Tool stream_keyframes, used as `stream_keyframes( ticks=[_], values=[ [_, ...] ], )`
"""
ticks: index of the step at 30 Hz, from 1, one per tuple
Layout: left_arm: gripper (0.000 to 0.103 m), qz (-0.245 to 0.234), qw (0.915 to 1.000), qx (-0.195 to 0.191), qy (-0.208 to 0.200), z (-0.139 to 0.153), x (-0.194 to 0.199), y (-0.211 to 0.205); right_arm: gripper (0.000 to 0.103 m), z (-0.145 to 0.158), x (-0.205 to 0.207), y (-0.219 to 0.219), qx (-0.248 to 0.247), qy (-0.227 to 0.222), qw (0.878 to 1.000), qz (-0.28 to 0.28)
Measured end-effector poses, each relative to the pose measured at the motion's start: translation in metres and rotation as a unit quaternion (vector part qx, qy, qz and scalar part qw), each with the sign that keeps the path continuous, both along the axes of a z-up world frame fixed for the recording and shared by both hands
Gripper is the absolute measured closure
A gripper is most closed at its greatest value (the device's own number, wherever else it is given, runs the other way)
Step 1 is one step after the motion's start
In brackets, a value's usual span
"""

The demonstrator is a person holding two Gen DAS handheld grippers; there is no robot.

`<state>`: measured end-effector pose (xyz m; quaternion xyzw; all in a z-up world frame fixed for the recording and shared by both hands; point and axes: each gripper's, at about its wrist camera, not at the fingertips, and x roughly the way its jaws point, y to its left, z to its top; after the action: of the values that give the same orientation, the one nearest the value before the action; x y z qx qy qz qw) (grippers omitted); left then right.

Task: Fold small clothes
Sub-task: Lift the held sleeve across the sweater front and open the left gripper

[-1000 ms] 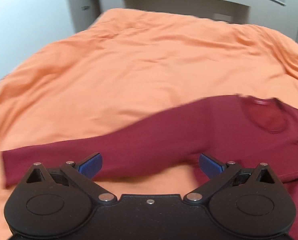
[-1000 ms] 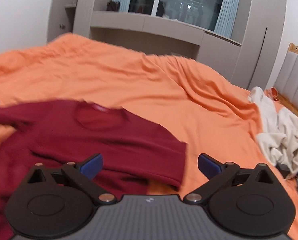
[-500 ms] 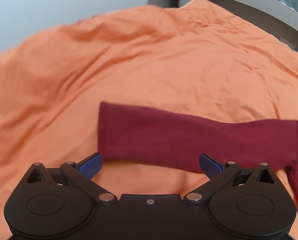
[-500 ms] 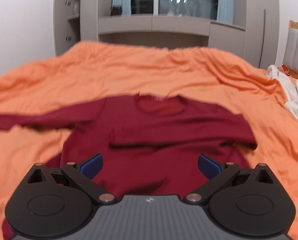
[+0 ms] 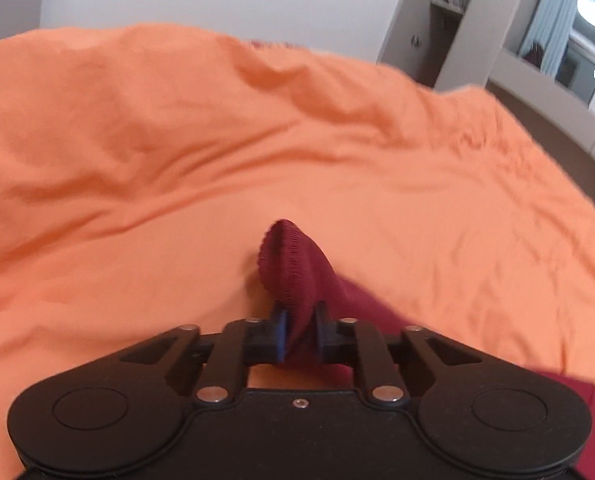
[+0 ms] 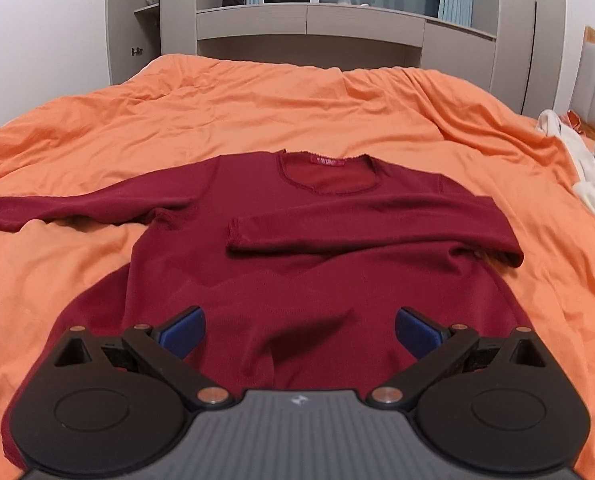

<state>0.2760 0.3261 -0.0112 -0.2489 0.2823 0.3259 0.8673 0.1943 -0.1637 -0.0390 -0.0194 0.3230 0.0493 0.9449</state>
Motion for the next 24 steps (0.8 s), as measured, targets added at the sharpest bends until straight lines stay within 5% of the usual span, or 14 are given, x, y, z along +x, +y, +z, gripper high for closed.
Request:
stream_keyframes(
  ticks=[6,14,19,24],
  values=[
    [0.094,-0.066,0.9919,0.094,-0.055,0.061,0.032,-0.033,0.0,0.007,0.002,-0.018,0.014,-0.018,1.0,-0.013],
    [0.094,-0.258,0.9446,0.161,-0.124,0.142,0.078,-0.158,0.0,0.022,0.008,-0.056,0.027,-0.039,0.998,-0.041],
    [0.094,-0.363,0.9104,0.146,-0.134,0.143,0.095,-0.259,0.0,0.027,0.018,-0.082,0.014,-0.042,0.998,-0.051],
    [0.093,-0.439,0.8836,0.114,-0.116,0.102,0.109,-0.344,0.0,0.029,0.03,-0.109,-0.012,-0.044,0.997,-0.069]
  ],
)
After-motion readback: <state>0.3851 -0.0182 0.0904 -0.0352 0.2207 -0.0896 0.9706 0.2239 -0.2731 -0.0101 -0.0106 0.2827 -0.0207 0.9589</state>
